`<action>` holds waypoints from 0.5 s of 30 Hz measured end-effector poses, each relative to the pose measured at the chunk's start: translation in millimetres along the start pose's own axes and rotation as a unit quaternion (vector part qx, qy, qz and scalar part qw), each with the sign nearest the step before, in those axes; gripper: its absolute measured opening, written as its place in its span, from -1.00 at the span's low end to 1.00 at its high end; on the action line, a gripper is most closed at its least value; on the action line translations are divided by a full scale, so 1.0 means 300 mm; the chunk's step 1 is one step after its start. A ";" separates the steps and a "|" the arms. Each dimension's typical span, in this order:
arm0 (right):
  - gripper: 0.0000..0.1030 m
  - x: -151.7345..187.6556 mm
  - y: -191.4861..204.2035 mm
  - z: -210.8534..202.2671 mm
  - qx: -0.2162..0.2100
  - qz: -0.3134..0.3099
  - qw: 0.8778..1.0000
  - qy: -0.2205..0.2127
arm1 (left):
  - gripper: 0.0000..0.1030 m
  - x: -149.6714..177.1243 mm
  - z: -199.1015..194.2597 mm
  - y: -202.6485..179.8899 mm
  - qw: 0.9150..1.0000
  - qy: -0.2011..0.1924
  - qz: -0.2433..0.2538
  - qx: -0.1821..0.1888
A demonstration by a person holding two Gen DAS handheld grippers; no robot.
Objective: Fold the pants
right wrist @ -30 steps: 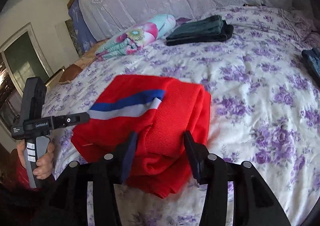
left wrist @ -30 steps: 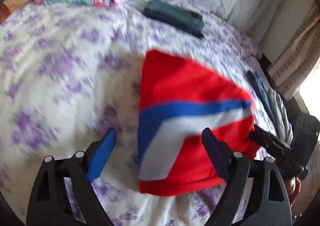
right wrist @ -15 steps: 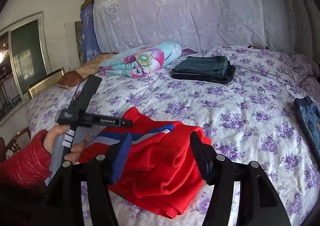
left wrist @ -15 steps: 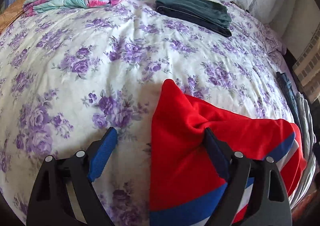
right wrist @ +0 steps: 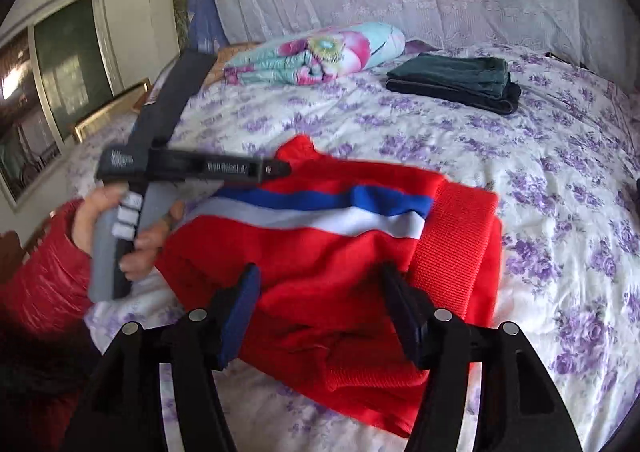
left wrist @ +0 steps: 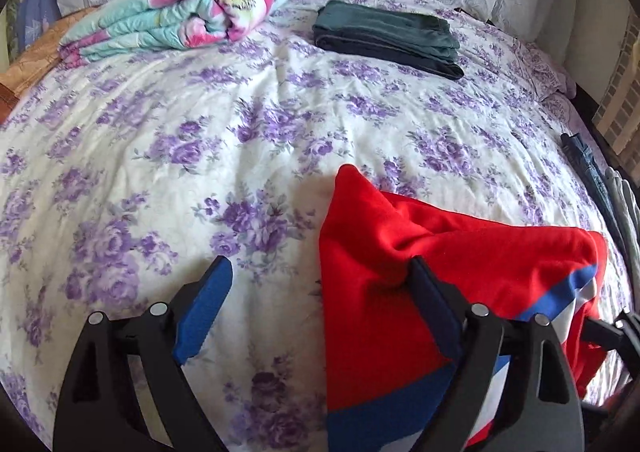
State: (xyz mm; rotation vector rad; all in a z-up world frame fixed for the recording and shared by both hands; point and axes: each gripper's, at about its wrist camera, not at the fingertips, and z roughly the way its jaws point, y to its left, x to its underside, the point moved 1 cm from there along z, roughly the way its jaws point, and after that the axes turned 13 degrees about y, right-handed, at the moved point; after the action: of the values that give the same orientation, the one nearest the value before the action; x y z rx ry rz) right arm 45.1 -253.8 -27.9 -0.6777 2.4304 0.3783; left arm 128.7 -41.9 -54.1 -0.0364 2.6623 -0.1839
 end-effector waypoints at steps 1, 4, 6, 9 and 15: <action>0.23 -0.003 0.002 -0.039 -0.008 0.004 1.000 -0.023 | 0.68 0.011 -0.019 -0.004 1.000 -0.010 0.001 -0.009; 0.32 -0.012 0.007 -0.101 0.002 0.001 0.998 -0.059 | 0.68 0.055 -0.087 -0.010 0.999 -0.041 0.003 -0.024; 0.40 -0.010 -0.002 -0.095 0.025 0.005 0.998 -0.063 | 0.68 0.082 -0.119 -0.002 0.999 -0.049 0.000 -0.019; 0.44 0.012 -0.049 0.017 0.053 0.027 0.998 -0.003 | 0.68 0.124 -0.139 0.018 0.999 -0.048 -0.013 -0.014; 0.58 0.018 -0.102 -0.025 0.017 0.070 0.997 -0.039 | 0.67 0.182 -0.118 0.012 0.998 -0.046 -0.015 -0.029</action>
State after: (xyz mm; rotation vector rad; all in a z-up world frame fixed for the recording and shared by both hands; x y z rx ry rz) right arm 54.7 -284.4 -28.5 -0.4713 2.4104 0.4105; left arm 64.1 -37.0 -48.1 -0.1003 2.5766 -0.1114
